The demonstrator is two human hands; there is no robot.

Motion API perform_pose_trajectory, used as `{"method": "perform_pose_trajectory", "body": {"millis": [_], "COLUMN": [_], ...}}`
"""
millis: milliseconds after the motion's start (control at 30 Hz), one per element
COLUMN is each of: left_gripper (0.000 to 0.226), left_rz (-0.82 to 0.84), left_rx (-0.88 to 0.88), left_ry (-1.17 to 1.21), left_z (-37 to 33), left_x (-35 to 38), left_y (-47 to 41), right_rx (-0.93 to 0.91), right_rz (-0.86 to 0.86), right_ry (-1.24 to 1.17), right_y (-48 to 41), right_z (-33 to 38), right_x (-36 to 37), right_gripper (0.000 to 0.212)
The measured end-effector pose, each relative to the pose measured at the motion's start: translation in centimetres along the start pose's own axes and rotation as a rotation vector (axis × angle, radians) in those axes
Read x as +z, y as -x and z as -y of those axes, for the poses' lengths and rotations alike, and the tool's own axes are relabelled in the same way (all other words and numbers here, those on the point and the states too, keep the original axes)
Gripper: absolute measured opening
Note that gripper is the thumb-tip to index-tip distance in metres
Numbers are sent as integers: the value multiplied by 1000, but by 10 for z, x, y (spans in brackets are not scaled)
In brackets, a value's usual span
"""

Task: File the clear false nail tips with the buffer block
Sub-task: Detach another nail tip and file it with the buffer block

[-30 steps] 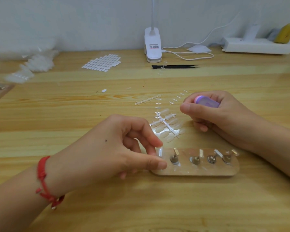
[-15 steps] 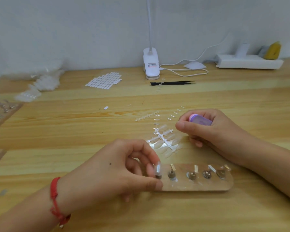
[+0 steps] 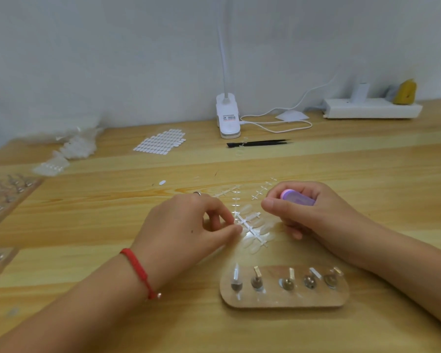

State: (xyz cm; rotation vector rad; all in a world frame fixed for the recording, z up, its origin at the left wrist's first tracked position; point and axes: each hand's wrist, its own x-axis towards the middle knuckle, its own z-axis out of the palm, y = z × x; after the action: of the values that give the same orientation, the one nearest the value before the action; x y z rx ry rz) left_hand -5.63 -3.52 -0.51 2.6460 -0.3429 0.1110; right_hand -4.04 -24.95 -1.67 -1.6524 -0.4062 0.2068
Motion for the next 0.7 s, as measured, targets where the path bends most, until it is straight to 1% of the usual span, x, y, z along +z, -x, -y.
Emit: {"method": "perform_pose_trajectory", "body": {"millis": [133,233,400,500,567,700], "left_gripper": [18,19,22,19,18,11], "left_rz": [-21,-73,-177,-226,-255,-263], "left_rx": [-7,40,107,148,172,153], "left_ry": [34,42,140,173,214,305], "left_z": [1,3,4,5,4,2], "left_x": [2,7,9,6,3,0], "left_y": [-5,-4,-5,-7,-7,-9], "right_rx": [1,26,94,120,118,64], "right_rz": [-5,-9,-50,-74,-96,-188], "right_ry": [-3,-10,-237,-346,-398,-452], "right_y": [0,-1,-2,-2,-2,-4], "right_z": [0,-1,0,2,4,0], "right_x": [0,-1,-1,-3,-3,-1], "right_gripper": [17,22,15,28,34,34]}}
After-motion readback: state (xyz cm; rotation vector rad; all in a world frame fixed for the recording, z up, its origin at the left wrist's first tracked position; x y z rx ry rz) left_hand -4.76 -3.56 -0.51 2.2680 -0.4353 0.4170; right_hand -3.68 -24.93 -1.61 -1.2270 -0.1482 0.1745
